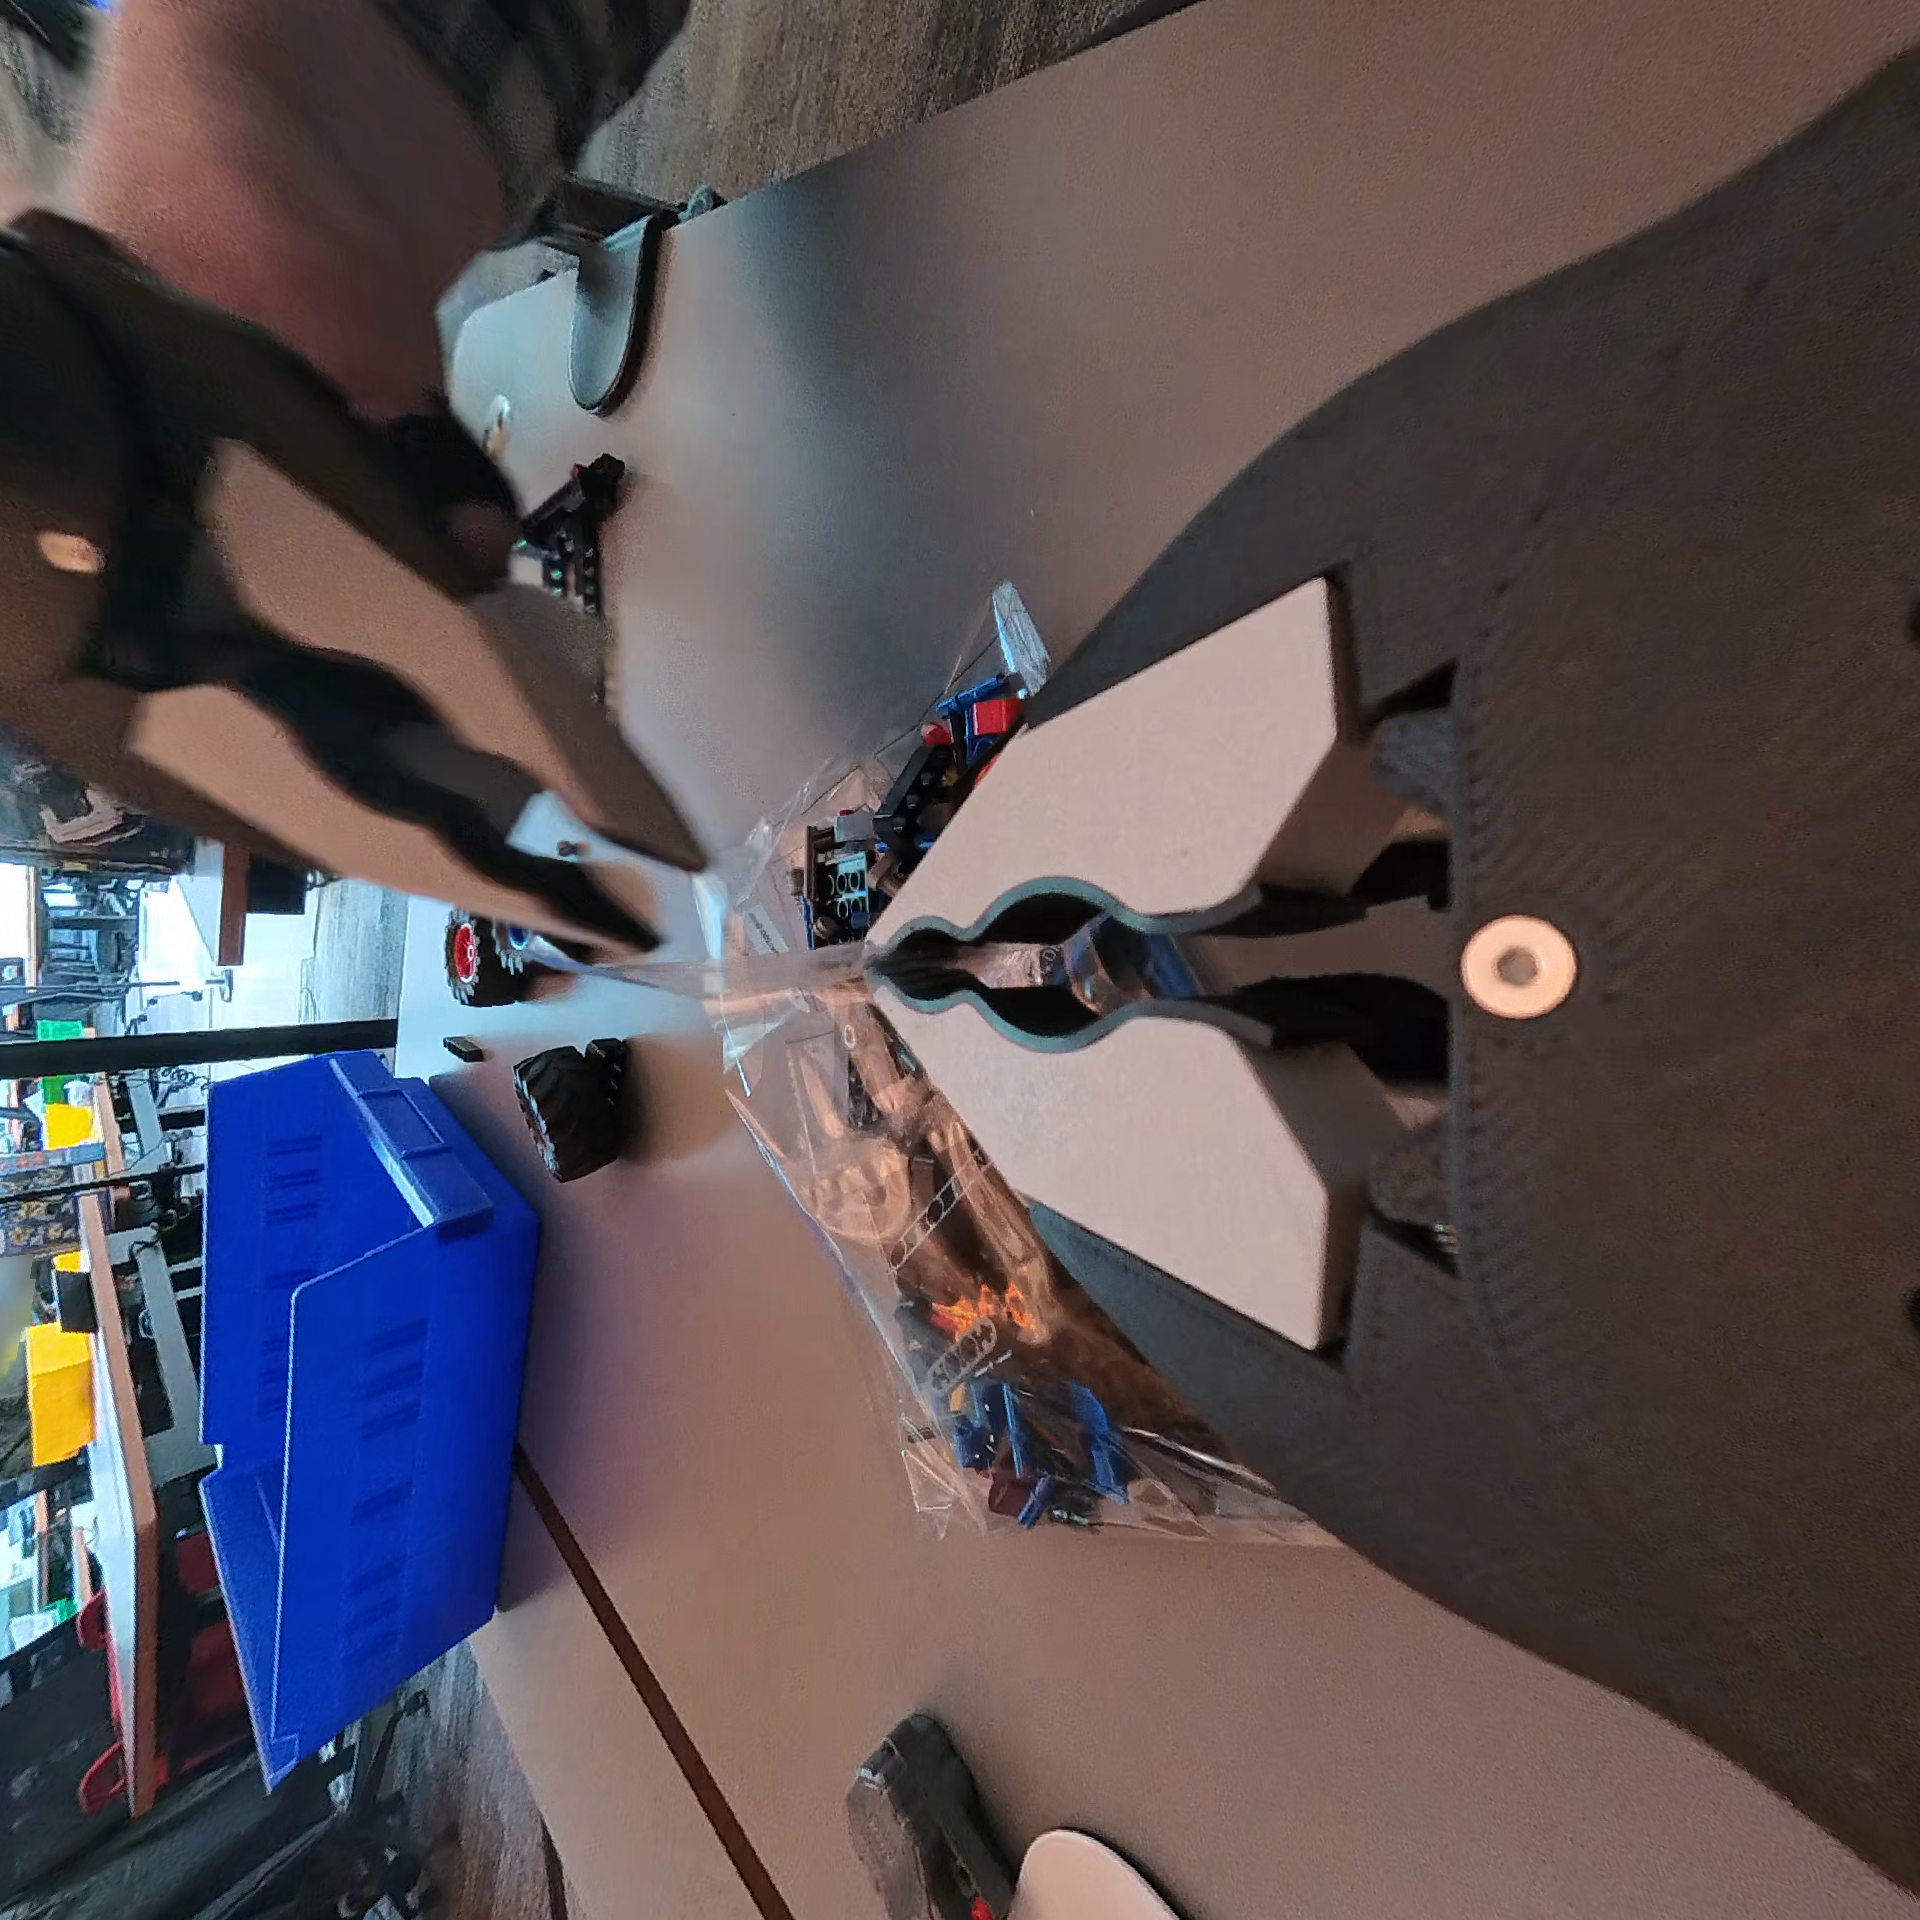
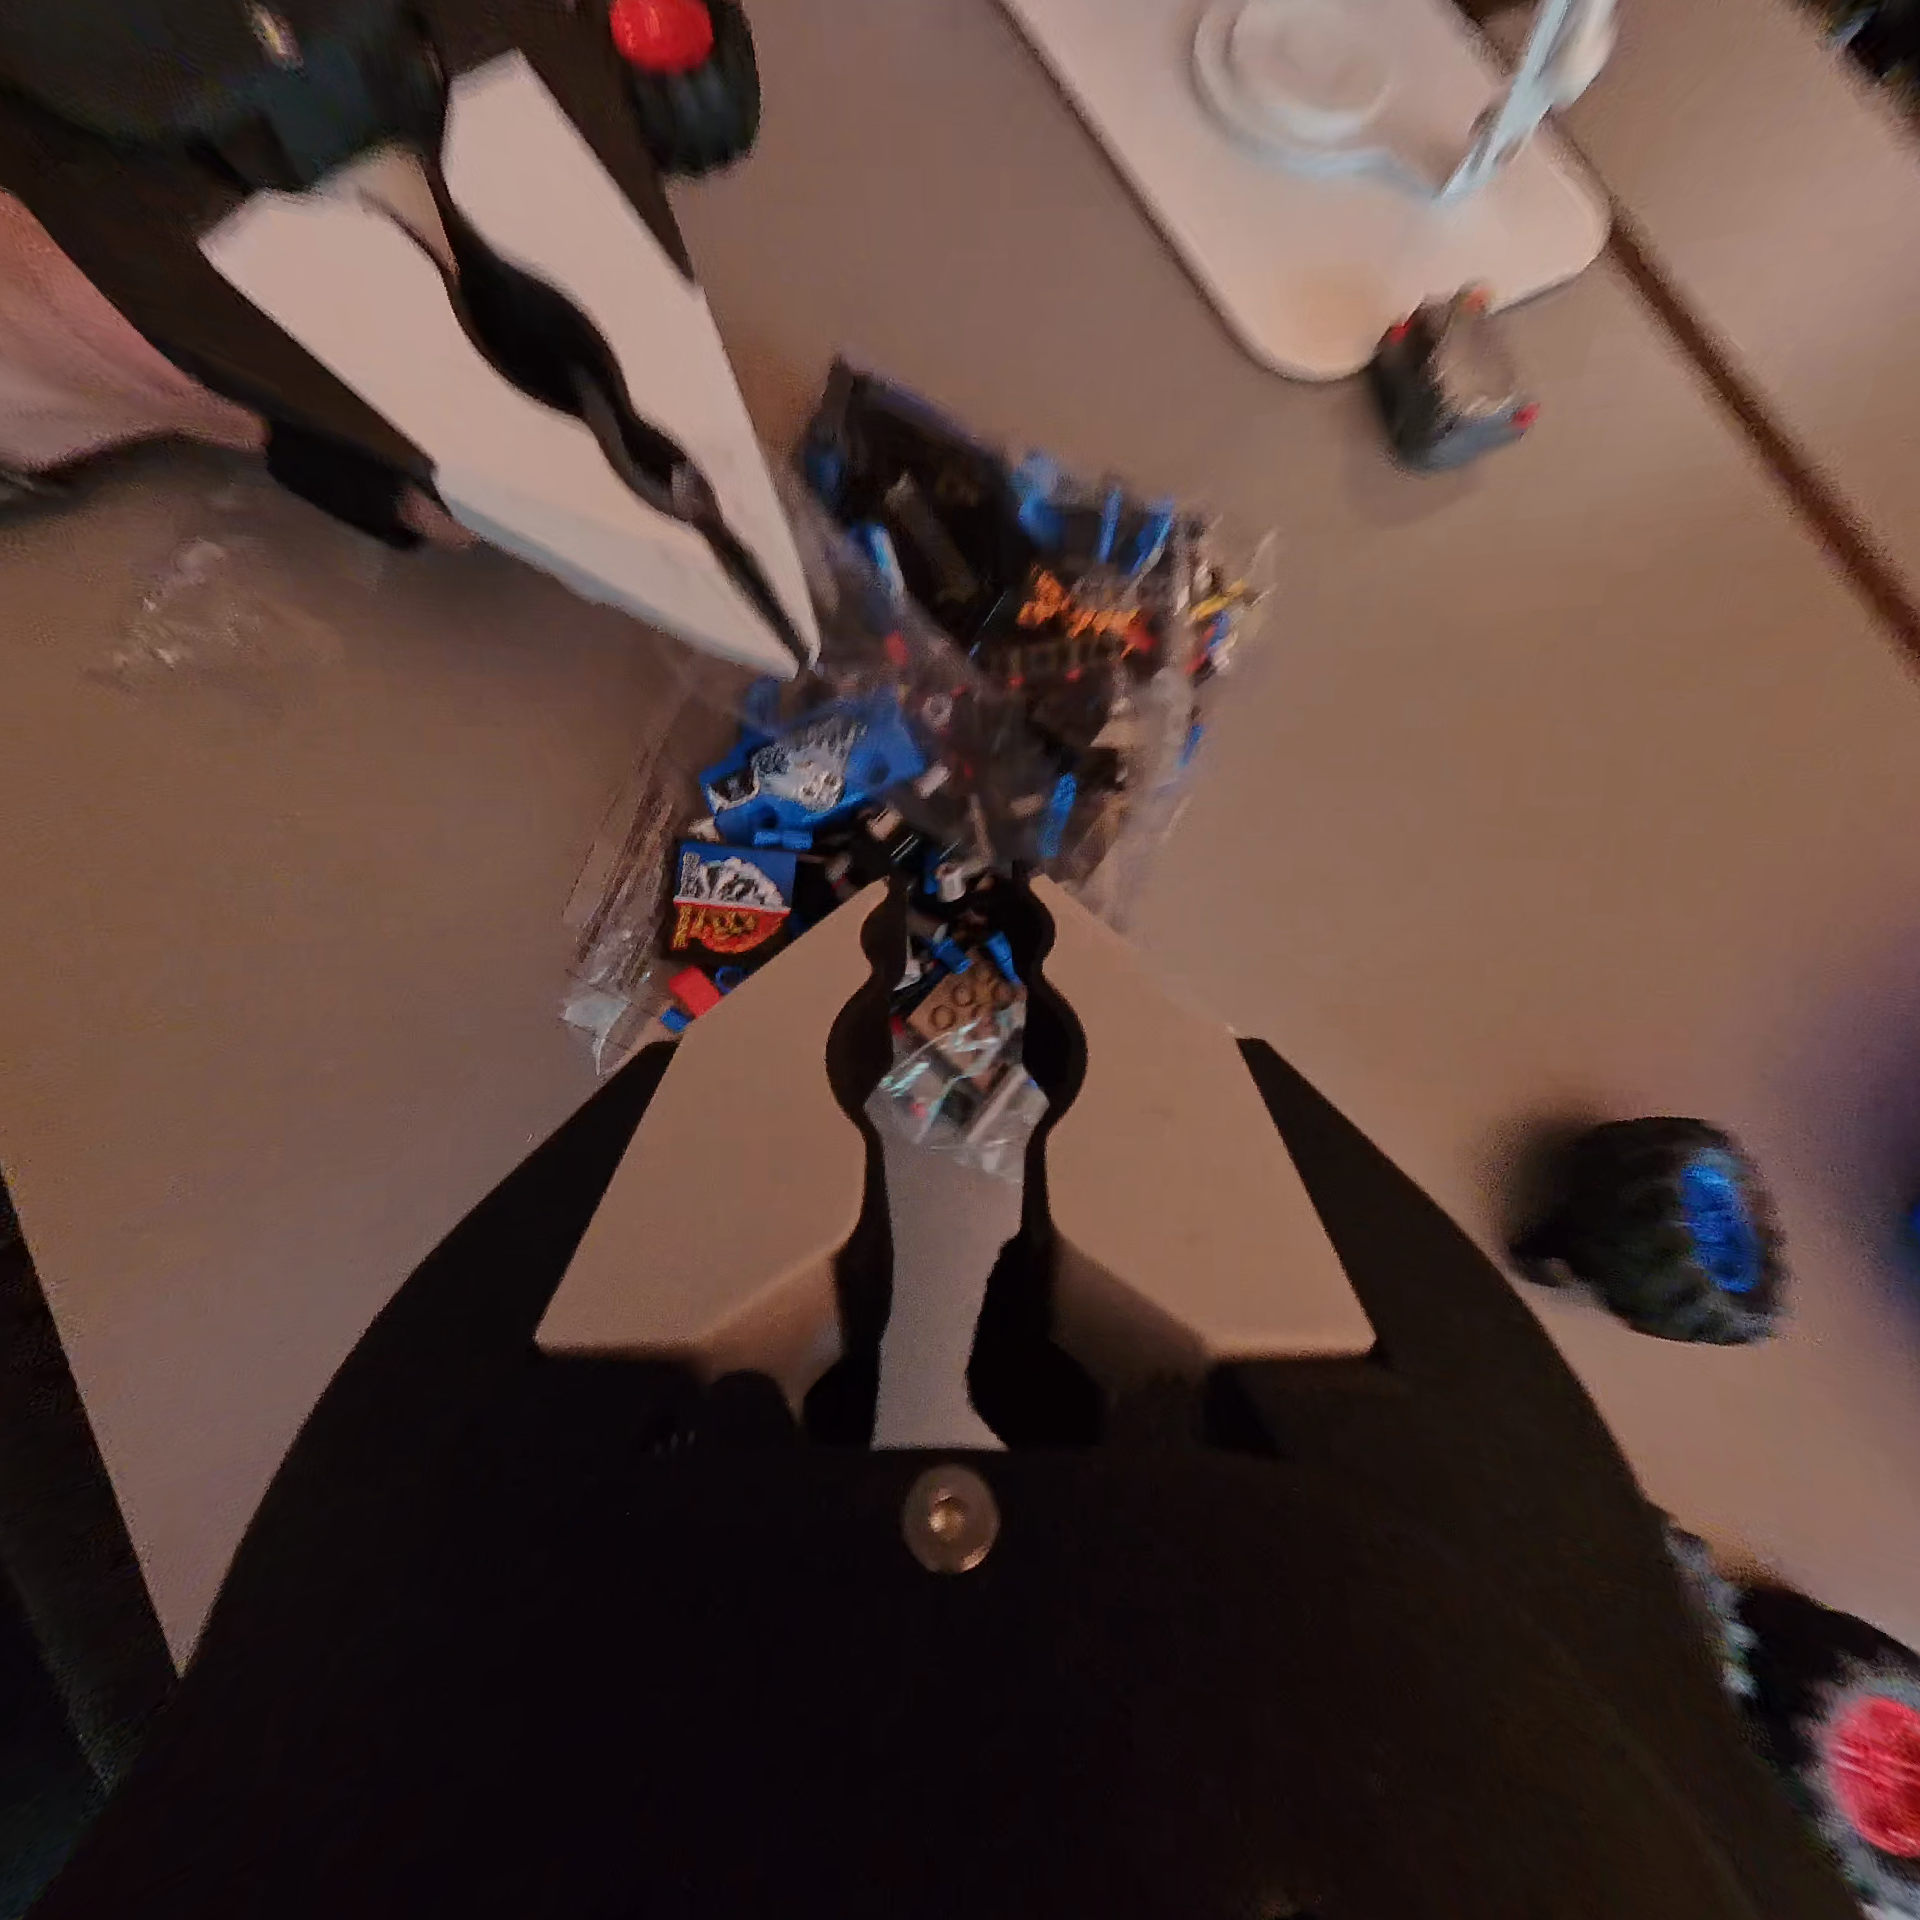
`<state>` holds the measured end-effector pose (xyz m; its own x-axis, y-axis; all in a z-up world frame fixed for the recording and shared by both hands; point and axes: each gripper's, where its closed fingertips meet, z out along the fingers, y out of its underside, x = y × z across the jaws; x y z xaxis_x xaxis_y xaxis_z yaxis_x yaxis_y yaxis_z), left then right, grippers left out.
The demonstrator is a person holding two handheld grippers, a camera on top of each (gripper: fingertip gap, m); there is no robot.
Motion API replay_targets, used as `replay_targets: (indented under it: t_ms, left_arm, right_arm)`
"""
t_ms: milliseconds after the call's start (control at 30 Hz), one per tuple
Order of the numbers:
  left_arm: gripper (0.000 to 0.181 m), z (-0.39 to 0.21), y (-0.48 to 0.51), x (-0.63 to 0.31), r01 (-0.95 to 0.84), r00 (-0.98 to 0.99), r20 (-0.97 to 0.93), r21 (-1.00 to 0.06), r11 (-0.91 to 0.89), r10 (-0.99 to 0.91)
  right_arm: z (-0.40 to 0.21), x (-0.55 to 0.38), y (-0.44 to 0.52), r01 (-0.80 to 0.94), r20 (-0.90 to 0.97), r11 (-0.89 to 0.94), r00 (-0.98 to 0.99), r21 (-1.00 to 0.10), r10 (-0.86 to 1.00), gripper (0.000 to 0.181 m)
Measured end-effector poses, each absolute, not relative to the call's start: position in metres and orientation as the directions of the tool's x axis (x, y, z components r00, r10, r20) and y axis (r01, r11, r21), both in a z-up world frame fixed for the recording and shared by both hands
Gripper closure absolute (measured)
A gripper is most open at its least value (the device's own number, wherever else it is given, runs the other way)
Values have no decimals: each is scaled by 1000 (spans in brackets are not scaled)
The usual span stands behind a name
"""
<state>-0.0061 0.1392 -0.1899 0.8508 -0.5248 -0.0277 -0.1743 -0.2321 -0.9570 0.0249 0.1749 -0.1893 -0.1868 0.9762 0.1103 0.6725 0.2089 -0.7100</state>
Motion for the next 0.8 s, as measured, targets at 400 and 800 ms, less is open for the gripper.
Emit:
replay_targets:
  t_ms: [400,800]
  left_arm:
    - [181,-198,136,4,-254,819,-81,-939,-232,-567]
    - [181,-199,137,5,-257,819,-81,-937,-237,-568]
  right_arm:
    - [-196,-121,278,645,84,142,-120,-751,989,121]
    - [-253,-195,308,712,-87,42,-144,-701,986,137]
